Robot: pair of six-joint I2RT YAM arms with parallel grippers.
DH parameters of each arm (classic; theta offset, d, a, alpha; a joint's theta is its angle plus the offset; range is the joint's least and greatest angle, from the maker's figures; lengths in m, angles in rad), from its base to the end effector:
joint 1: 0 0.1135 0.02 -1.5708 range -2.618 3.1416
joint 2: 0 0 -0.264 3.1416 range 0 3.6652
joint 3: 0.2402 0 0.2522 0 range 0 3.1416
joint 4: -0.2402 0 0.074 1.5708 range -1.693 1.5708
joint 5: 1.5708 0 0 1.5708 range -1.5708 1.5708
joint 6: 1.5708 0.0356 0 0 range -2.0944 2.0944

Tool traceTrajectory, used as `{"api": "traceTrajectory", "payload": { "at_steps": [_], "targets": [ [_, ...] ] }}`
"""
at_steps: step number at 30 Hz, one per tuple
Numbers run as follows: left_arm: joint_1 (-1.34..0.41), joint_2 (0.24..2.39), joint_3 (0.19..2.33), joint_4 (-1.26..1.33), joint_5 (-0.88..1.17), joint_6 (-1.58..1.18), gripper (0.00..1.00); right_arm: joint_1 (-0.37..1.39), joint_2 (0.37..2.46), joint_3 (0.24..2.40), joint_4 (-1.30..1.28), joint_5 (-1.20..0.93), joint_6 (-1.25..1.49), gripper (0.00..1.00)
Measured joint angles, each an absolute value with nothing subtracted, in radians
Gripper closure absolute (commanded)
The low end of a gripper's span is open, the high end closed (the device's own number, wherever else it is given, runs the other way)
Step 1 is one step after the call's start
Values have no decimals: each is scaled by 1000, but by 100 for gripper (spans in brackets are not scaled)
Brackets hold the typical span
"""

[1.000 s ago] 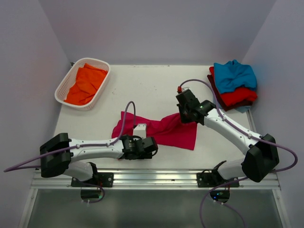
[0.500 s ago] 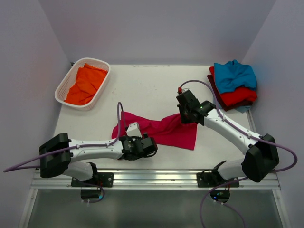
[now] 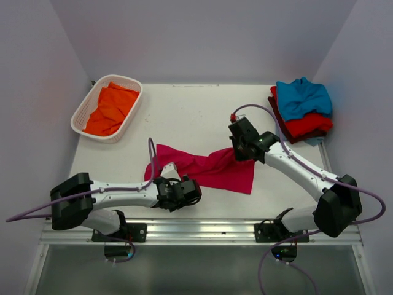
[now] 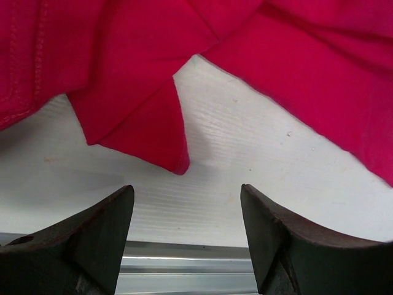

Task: Fold and stack the t-shirts
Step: Flatten out the tshirt

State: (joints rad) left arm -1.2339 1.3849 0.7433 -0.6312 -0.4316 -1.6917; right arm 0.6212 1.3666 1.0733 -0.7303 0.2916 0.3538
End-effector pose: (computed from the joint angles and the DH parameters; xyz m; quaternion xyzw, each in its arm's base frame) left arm 0.0916 -0.2165 0.1728 -0.2501 0.9336 -0.1213 0.2261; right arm 0.2292 0.1515 0.2663 -0.0881 0.9493 0.0016 0.3017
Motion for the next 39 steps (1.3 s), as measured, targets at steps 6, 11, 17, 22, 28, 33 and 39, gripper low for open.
{"api": "traceTrajectory", "payload": {
  "at_steps": [6, 11, 17, 22, 28, 33, 39],
  "targets": [
    [-1234, 1382, 697, -627, -461, -1732, 30, 621, 1366, 1071, -726, 285, 354, 100],
    [-1234, 1367, 668, -602, -476, -1745, 33, 621, 1366, 1071, -725, 274, 354, 100],
    [-1234, 1367, 656, -538, -481, -1744, 40, 621, 1366, 1071, -724, 270, 354, 100],
    [-1234, 1375, 656, -508, -504, -1743, 47, 621, 1366, 1071, -724, 270, 354, 100],
    [-1234, 1399, 656, -511, -535, -1747, 76, 621, 1366, 1071, -724, 270, 354, 100],
    [-1234, 1409, 656, -514, -547, -1748, 100, 621, 1366, 1071, -723, 270, 354, 100],
    [-1234, 1405, 686, -557, -556, -1723, 100, 621, 1366, 1071, -721, 270, 354, 100]
  ]
}}
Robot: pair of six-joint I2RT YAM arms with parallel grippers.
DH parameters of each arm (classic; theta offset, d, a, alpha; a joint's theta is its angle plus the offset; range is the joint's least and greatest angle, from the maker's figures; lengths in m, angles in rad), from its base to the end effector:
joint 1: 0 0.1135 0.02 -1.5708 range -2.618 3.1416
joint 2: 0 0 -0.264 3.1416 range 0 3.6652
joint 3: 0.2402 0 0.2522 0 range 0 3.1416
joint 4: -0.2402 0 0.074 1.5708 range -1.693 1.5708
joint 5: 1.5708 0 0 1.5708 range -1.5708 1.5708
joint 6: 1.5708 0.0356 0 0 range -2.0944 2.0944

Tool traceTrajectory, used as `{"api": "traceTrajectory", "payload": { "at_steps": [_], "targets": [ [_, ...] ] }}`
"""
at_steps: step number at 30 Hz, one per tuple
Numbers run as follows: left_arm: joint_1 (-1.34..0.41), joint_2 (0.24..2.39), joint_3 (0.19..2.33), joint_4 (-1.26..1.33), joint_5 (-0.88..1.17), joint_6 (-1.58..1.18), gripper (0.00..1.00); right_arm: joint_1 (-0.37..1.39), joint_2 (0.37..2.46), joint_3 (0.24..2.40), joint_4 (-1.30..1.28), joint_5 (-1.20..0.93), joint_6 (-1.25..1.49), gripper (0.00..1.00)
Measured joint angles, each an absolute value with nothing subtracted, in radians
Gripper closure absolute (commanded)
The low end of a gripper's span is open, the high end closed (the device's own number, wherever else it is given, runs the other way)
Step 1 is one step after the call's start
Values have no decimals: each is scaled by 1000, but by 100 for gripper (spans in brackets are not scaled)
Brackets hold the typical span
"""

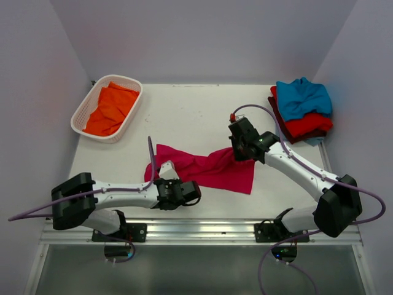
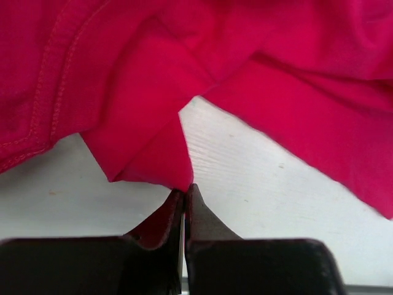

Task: Fold and stack the t-shirts
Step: Flatten out the tshirt

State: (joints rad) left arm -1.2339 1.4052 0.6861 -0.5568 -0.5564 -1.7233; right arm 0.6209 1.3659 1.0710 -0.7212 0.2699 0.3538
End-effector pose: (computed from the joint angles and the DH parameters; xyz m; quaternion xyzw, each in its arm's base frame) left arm 0.0940 -0.2114 0.1579 -0.2696 0.9130 -0.1157 0.2835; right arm 0.2293 0.1524 0.2661 -0.0904 0.9495 0.0127 0.3003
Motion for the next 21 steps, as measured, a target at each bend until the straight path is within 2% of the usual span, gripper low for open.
{"api": "traceTrajectory", "payload": {
  "at_steps": [4, 11, 17, 21],
  "targets": [
    [-1237, 1320, 796, -657, -610, -1668, 100, 620, 1366, 1071, -722, 271, 354, 100],
    [-1238, 1034, 1047, -856, -836, -1587, 100, 619, 1366, 1071, -722, 271, 355, 100],
    [-1238, 982, 1269, -1141, -1031, -1596, 100, 614, 1366, 1071, -728, 271, 359, 100],
    [-1238, 907, 1299, -1228, -1113, -1592, 100, 614, 1365, 1071, -736, 271, 369, 100]
  ]
}}
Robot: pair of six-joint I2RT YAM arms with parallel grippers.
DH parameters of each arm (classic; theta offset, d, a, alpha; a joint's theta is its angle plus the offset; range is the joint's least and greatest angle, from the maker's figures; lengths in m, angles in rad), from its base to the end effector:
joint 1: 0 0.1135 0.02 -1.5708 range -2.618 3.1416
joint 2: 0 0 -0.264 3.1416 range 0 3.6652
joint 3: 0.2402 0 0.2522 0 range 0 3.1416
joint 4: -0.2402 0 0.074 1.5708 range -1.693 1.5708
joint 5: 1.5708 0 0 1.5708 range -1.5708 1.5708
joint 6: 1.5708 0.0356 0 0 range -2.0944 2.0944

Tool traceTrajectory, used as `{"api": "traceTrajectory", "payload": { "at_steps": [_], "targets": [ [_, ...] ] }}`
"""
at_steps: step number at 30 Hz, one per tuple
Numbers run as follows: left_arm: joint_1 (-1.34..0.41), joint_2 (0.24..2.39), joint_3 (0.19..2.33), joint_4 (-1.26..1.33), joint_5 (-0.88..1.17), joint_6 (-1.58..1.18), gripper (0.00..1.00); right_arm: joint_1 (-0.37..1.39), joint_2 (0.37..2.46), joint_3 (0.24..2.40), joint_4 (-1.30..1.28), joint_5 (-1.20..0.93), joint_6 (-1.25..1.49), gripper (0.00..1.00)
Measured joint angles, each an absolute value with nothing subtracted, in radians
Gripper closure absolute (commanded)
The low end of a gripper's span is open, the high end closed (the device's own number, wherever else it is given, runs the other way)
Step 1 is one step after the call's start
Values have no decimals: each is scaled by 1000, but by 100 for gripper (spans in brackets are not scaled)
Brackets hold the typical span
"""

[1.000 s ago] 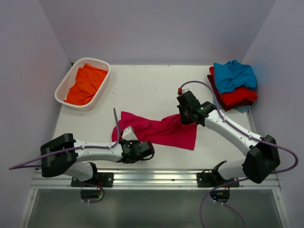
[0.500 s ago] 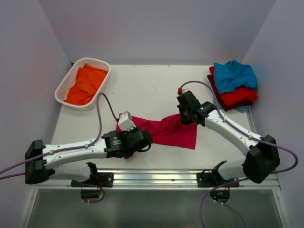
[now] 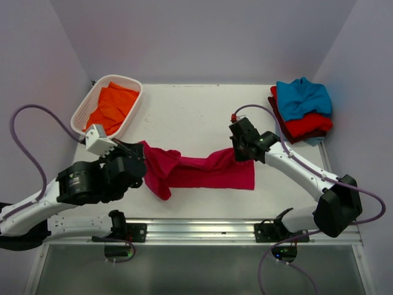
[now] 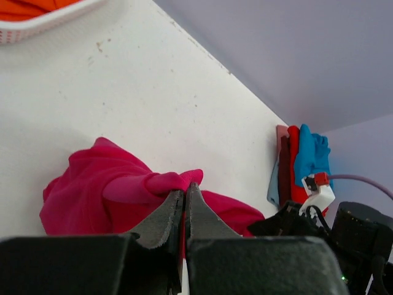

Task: Fold and stack the t-shirts
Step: Flatten out the tshirt

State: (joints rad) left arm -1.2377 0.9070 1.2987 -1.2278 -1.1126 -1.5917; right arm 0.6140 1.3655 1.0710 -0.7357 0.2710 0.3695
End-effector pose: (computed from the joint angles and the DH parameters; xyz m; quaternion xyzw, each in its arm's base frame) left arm 0.0697 -0.1039 0.4038 -0.3262 0.7468 -0.2247 0.5342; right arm 0.2292 0.1499 0.2654 -0.0806 0.9521 0.0102 0.2947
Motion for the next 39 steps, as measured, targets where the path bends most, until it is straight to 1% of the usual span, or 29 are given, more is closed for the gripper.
{"api": "traceTrajectory", "payload": {
  "at_steps": [5, 11, 13, 19, 22, 23, 27, 29, 34, 39],
  "targets": [
    [-1231, 831, 1345, -1292, -1213, -1540, 100, 614, 1338, 1051, -744, 270, 393, 100],
    [-1231, 826, 1406, -1280, -1357, -1399, 100, 611, 1205, 995, -760, 288, 419, 100],
    [-1231, 799, 1404, -1192, -1384, -1259, 100, 598, 1169, 996, -758, 290, 426, 100],
    [-1231, 641, 1286, -679, -1429, -766, 100, 540, 1135, 1038, -796, 221, 455, 100],
    [-1231, 595, 1261, -521, -1450, -612, 100, 536, 1104, 1048, -830, 130, 464, 100],
    [-1230, 593, 1261, -485, -1455, -577, 100, 536, 1087, 1050, -848, 67, 463, 100],
    [-1231, 593, 1258, -430, -1465, -512, 100, 536, 1042, 1051, -892, -112, 447, 100],
    [-1231, 593, 1258, -424, -1469, -504, 100, 537, 1026, 1051, -905, -159, 442, 100],
    [-1231, 594, 1258, -423, -1471, -494, 100, 534, 1036, 1072, -925, -113, 444, 100],
    [-1231, 594, 1268, -438, -1470, -493, 100, 509, 1132, 1094, -930, 15, 447, 100]
  ]
}}
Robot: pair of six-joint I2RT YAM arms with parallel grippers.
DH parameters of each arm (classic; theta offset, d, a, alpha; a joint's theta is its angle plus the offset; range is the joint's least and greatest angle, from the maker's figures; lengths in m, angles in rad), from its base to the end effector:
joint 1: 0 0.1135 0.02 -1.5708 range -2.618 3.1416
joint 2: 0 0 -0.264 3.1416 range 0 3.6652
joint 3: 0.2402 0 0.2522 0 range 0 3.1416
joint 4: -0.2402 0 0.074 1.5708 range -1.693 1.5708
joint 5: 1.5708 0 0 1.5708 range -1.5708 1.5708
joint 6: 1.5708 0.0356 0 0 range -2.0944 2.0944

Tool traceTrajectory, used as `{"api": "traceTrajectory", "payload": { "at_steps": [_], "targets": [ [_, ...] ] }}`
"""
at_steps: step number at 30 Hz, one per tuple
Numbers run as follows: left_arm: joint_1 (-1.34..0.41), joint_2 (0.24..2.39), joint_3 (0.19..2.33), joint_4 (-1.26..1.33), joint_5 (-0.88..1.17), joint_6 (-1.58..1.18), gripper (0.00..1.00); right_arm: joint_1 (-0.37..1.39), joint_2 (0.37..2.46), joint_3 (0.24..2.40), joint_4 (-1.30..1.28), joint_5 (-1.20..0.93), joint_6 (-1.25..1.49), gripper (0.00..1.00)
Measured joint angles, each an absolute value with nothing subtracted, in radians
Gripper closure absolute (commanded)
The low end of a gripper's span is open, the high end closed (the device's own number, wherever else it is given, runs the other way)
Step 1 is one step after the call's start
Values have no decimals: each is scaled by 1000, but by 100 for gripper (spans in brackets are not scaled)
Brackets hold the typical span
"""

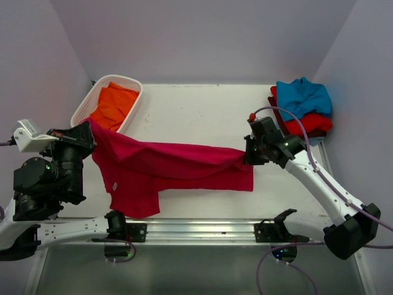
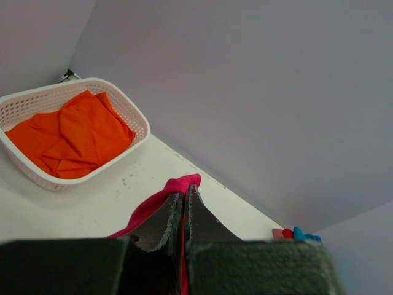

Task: Fold and stack the t-shirts
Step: Flatten out the tshirt

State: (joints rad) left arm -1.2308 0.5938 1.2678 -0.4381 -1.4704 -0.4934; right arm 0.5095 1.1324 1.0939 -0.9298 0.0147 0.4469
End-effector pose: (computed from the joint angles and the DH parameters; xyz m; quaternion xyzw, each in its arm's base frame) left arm 0.0436 -0.0170 0.4791 -0.3259 0.6181 -0.1721 0.6943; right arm 0.1898 0.1054 0.3128 -0.0277 0.9545 0.1303 0.2667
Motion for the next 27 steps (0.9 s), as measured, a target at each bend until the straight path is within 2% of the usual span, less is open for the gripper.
{"api": "traceTrajectory", "payload": {
  "at_steps": [1, 3, 5, 6, 10, 13, 15, 19, 27],
  "targets": [
    [-1231, 594, 1272, -441, -1470, -493, 100, 507, 1161, 1094, -931, 51, 447, 89],
    [-1231, 594, 1279, -443, -1470, -493, 100, 503, 1209, 1094, -932, 124, 453, 54],
    [-1231, 594, 1287, -445, -1470, -493, 100, 501, 1246, 1094, -932, 191, 453, 25],
    [-1231, 595, 1291, -446, -1471, -493, 100, 500, 1260, 1094, -933, 219, 453, 22],
    [-1231, 606, 1313, -450, -1472, -493, 100, 497, 1303, 1093, -930, 294, 449, 23],
    [-1231, 620, 1323, -450, -1473, -493, 100, 497, 1307, 1081, -905, 288, 448, 32],
    [-1231, 631, 1324, -450, -1474, -493, 100, 497, 1300, 1061, -870, 244, 445, 41],
    [-1231, 649, 1324, -450, -1474, -494, 100, 507, 1285, 995, -783, 94, 443, 49],
    [-1231, 649, 1286, -449, -1474, -496, 100, 642, 1391, 963, -656, -46, 445, 56]
  ]
}}
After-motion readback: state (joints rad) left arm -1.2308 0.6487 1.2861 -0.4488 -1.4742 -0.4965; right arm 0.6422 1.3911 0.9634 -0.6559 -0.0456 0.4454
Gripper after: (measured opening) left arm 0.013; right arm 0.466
